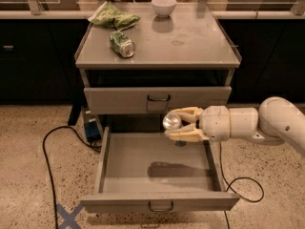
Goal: Place redbull can into middle drawer
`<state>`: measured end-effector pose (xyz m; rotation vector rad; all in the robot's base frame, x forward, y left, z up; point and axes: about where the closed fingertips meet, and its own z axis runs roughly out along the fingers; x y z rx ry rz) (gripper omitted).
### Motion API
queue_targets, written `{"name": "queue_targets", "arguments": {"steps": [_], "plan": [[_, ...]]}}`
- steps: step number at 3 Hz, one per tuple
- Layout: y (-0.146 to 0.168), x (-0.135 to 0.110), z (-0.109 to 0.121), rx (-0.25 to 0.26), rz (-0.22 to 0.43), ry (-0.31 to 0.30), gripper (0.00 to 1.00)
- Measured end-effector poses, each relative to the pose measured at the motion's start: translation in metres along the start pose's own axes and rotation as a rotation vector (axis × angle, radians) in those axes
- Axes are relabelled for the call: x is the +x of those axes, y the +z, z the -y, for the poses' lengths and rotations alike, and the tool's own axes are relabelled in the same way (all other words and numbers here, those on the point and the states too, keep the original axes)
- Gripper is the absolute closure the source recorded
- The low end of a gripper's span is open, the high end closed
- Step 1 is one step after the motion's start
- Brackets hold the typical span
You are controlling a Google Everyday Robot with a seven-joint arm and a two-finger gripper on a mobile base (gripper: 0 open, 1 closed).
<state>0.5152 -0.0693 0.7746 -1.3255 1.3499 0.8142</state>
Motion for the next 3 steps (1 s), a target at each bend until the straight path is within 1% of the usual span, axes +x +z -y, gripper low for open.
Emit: {"name": "queue_targets", "arguments": {"steps": [1, 2, 3], "plan": [[0.021, 0.03, -0.001, -0.018, 0.019, 0.028, 1.0], [0.052, 0.079, -0.001, -0.049, 0.039, 0.071, 1.0], [0.069, 0.124, -0.001, -0.062, 0.041, 0.106, 1.0]]}}
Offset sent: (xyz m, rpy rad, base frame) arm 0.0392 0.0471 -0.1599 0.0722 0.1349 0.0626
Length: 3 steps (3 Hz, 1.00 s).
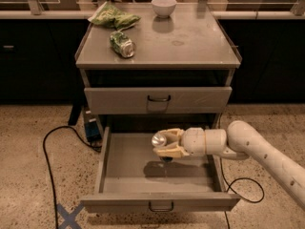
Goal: Place redbull can into middle drawer
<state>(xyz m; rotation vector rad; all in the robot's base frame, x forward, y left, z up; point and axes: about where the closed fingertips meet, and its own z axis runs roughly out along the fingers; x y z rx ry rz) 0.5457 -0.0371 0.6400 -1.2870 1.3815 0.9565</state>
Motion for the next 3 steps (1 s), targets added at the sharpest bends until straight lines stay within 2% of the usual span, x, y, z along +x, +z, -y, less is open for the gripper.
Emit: {"name": "queue_targets", "arguments": {"steps": [1, 2, 3], "plan": [[0.007, 0.044, 0.003, -0.006, -0.008, 0.034, 1.0], [0.007, 0.049, 0.003, -0.002, -0.016, 0.03, 1.0], [0.013, 0.088, 0.02, 0.008, -0.073, 0.004, 1.0]]}}
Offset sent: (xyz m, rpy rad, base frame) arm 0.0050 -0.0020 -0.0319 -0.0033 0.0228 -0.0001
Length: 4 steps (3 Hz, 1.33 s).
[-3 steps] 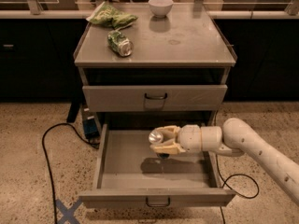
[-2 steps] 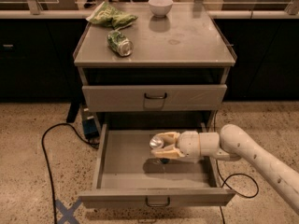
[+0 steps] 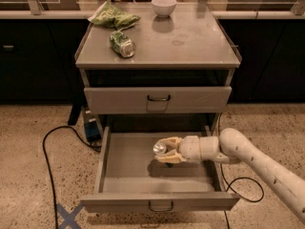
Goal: Place redbull can into middle drawer
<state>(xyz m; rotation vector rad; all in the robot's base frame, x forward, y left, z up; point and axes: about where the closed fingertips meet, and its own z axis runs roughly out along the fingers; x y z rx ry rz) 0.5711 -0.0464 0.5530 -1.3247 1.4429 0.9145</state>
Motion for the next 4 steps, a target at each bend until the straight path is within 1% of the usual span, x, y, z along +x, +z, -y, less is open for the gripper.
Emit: {"name": "queue_targets", "arguments": {"steps": [1, 2, 3, 4], "plan": [[0.017, 0.042, 0.031, 0.01, -0.035, -0.04, 1.0], [0.031, 0.075, 0.06, 0.058, 0.004, -0.041, 1.0], [0.04, 0.107, 0.069, 0.126, 0.085, 0.005, 1.0], [0.042, 0.121, 0.069, 0.155, 0.121, 0.036, 1.0]]}}
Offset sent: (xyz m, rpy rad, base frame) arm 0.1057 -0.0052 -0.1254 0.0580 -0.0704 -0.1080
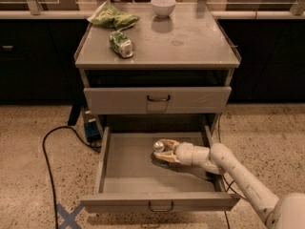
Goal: Place redbull can into middle drawer
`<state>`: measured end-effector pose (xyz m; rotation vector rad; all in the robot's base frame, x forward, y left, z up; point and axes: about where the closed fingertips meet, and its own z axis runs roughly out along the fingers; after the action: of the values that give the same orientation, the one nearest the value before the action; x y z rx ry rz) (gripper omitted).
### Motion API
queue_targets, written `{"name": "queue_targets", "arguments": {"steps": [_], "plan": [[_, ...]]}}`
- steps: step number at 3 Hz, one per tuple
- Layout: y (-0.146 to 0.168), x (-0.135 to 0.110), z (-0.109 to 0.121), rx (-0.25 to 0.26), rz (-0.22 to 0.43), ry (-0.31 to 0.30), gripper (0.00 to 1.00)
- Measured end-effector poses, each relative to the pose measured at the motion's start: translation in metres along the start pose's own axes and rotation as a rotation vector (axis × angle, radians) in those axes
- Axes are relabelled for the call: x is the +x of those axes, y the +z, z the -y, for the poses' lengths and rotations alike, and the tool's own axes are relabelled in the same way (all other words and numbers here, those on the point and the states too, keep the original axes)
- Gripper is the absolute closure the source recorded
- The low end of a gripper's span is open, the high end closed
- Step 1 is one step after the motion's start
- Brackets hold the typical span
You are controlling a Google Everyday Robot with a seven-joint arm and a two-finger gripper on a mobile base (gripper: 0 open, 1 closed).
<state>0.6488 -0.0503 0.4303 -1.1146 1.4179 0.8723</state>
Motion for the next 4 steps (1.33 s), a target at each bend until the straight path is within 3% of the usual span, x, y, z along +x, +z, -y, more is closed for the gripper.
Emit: {"name": "queue_targets", "arguments": {"steps": [1, 4], "plan": [[-0.0006, -0.0043, 0.0003, 0.0, 0.0, 0.0, 0.81], [-0.0006, -0.0043, 0.0003, 0.0, 0.0, 0.0, 0.11]]}}
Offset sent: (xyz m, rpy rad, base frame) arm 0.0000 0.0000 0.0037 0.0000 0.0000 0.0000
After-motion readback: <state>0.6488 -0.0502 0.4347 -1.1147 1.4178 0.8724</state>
